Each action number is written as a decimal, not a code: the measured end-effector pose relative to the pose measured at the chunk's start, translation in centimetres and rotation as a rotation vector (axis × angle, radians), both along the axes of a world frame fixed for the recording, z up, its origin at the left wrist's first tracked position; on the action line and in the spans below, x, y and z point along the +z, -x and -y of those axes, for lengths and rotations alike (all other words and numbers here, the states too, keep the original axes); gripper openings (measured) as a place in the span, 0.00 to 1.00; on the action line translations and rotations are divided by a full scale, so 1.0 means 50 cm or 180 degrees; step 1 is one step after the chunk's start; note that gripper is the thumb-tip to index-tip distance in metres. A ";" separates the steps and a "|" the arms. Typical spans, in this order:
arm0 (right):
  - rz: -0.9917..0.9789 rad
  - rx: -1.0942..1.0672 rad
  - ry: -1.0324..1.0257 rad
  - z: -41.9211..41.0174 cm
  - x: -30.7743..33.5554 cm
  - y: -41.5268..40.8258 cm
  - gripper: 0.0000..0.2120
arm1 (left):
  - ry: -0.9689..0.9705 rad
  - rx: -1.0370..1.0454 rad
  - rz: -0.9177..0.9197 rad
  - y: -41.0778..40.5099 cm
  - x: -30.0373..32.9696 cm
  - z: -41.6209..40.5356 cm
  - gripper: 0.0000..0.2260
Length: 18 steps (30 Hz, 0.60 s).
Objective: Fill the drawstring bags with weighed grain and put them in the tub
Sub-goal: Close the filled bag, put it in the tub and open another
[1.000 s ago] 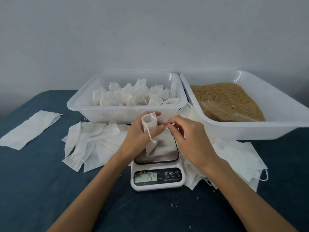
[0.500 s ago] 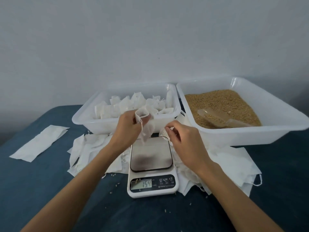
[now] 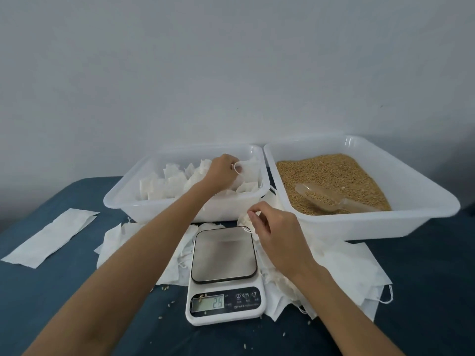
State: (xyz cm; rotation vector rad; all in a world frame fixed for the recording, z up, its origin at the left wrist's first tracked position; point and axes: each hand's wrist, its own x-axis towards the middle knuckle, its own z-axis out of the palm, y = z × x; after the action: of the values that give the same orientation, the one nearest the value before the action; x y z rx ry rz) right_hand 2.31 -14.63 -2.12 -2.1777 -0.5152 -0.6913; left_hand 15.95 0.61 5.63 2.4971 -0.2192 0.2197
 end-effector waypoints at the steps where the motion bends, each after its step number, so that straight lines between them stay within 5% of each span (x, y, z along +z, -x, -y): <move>1: -0.0002 0.0007 -0.0003 0.000 0.000 0.000 0.04 | -0.0012 0.0048 0.0005 -0.008 -0.008 0.003 0.21; 7: 0.0045 0.0016 -0.0037 0.002 0.003 0.000 0.05 | 0.1096 0.0361 -0.0185 -0.034 -0.027 -0.009 0.11; 12: 0.0055 0.0096 -0.0082 0.003 0.004 0.002 0.06 | 0.0862 -0.0014 -0.0502 -0.013 -0.030 -0.017 0.11; 18: 0.0487 0.0099 -0.0951 0.018 0.035 0.005 0.06 | 0.0536 -0.0160 0.1311 0.111 -0.047 -0.016 0.09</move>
State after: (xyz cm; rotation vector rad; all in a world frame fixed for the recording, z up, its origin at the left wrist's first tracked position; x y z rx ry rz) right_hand 2.04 -15.55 -0.35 -1.8445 -0.4889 -0.8644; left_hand 10.42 1.42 3.30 2.2542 -0.4123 0.7026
